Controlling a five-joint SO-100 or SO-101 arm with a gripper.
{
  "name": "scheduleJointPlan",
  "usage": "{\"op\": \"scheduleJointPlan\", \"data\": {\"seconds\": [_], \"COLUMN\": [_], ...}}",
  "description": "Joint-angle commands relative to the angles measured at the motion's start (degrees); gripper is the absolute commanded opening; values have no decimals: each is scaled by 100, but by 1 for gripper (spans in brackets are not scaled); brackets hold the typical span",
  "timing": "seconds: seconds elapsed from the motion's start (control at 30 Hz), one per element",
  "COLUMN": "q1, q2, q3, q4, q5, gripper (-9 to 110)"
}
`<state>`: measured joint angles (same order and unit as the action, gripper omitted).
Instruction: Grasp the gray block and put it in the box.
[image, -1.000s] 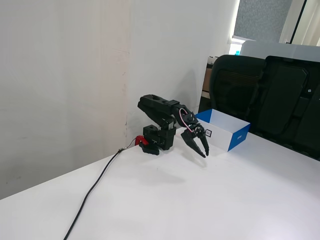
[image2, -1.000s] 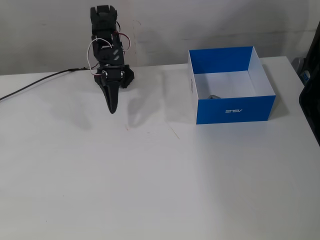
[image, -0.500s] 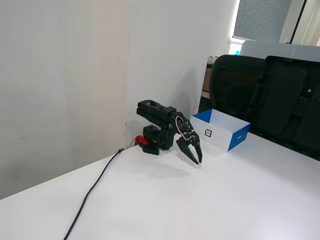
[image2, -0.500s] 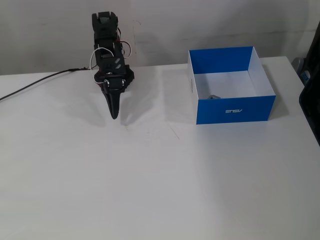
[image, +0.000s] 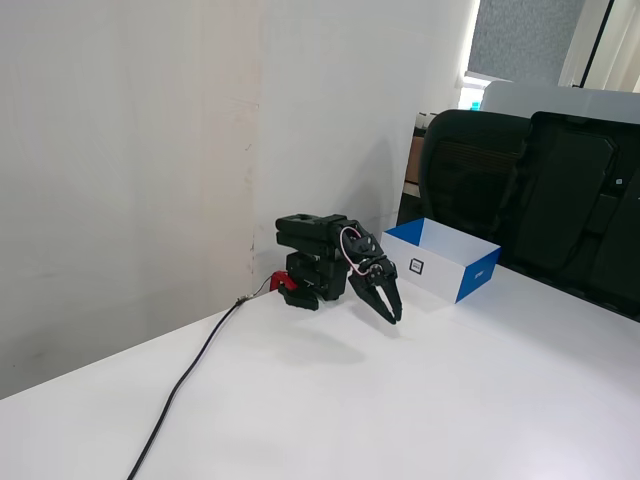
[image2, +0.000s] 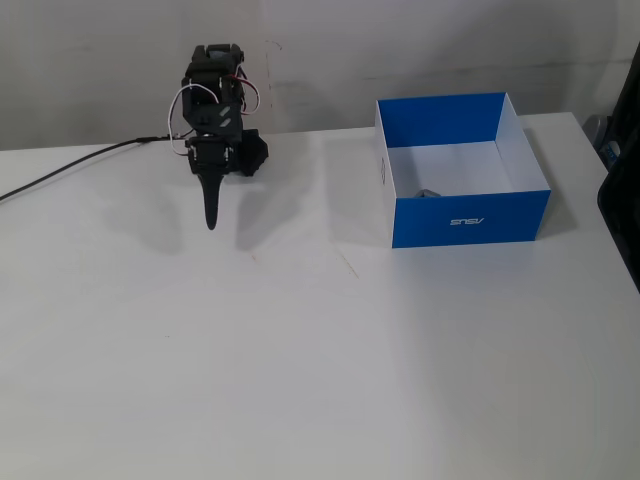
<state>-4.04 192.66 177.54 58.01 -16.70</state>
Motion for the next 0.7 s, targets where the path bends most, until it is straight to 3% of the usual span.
{"op": "scheduleJointPlan", "data": {"seconds": [0.0,0.27,0.67], "q1": [-149,-615,-527], "q2": [176,176,185], "q3": [343,343,343], "q4": [114,105,105], "q5": [158,721,650], "gripper": [0,0,1]}}
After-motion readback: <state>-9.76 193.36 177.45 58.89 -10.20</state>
